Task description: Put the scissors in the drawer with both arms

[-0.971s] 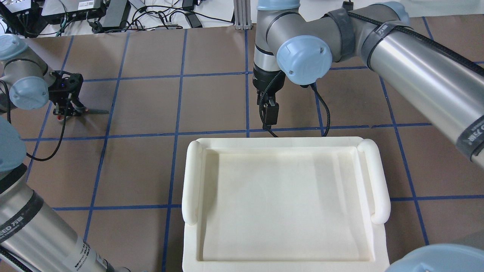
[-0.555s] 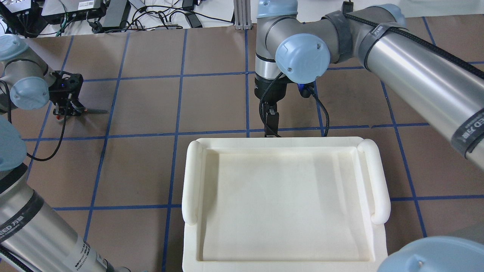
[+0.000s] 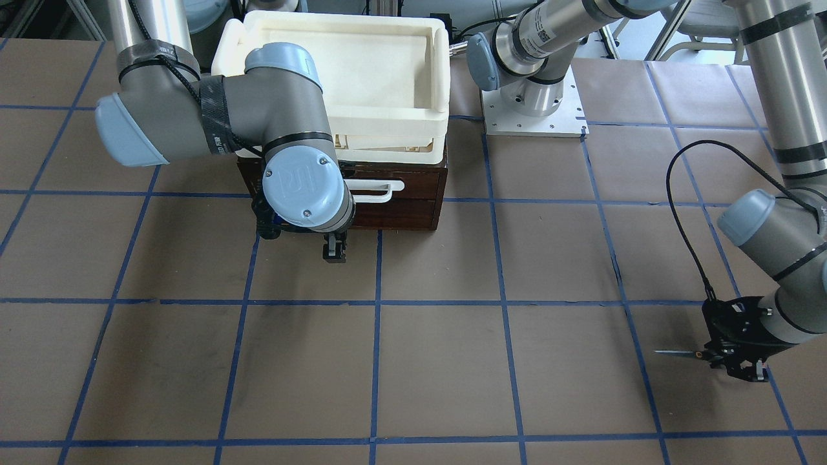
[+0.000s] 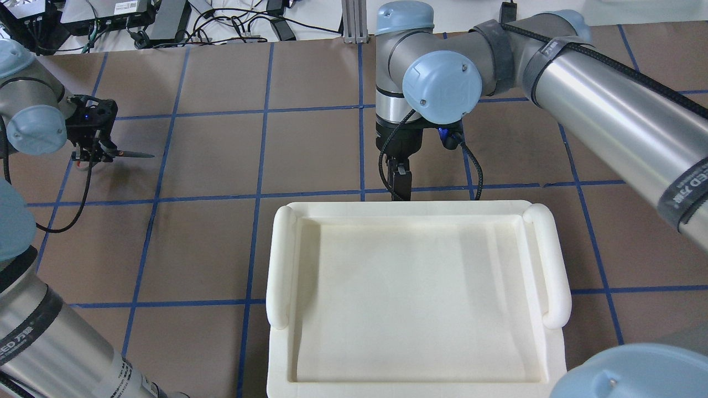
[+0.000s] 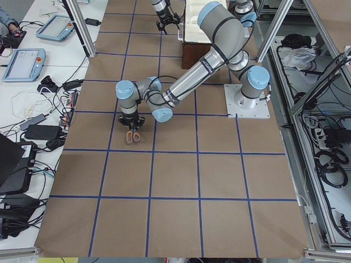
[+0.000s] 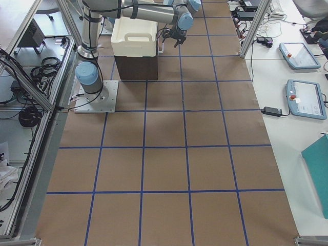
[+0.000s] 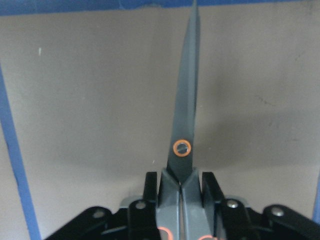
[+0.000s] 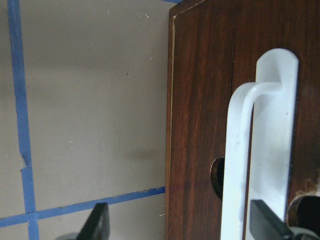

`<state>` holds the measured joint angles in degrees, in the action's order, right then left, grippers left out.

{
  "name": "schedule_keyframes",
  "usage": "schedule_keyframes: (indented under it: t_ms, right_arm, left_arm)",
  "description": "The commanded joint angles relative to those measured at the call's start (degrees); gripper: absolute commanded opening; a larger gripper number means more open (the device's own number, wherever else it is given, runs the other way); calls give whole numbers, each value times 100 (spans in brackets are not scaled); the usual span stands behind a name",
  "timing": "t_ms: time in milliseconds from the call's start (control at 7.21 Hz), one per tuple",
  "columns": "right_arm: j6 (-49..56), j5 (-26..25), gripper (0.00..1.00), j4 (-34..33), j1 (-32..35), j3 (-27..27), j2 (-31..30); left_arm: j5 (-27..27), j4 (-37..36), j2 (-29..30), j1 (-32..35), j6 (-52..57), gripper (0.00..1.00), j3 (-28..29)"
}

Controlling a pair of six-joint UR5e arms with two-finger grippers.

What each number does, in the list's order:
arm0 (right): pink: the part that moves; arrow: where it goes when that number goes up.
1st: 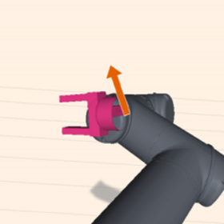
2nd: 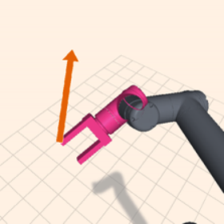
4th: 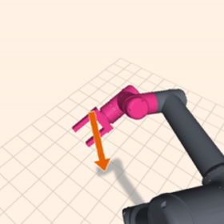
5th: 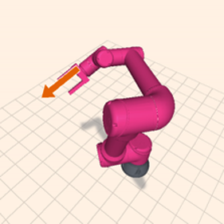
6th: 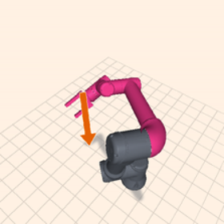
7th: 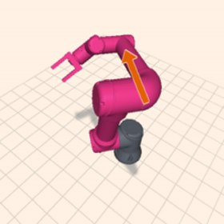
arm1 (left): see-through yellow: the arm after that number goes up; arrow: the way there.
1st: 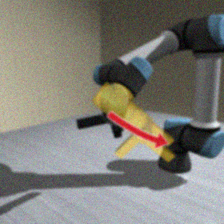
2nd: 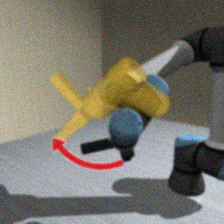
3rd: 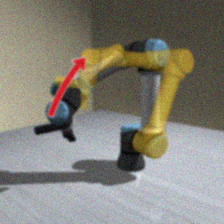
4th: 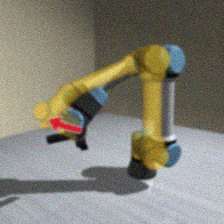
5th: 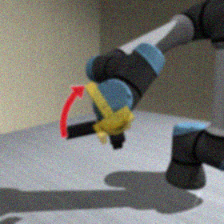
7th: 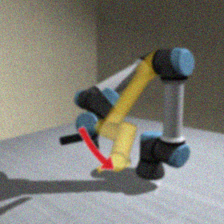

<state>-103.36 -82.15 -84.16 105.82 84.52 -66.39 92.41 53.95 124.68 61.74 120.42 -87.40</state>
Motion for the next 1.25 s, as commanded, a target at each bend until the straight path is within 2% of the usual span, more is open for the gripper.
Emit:
schedule_keyframes:
  t_ms: [0, 277, 416, 1110]
  right_arm:
    - [0, -3, 100, 5, 0, 21, 73]
    - [-9, 50, 100, 13, 0, 21, 109]
    - [-9, 50, 100, 22, 0, 21, 100]
    - [0, 68, 100, 13, 0, 38, 232]
  left_arm:
    - [-74, 429, -486, 118, -1, 0, -14]
    - [-65, 545, -847, 461, -1, 0, -23]
    - [-117, 859, -953, 470, -1, 0, -40]
    - [-118, 1223, -1577, 707, -10, 0, -76]
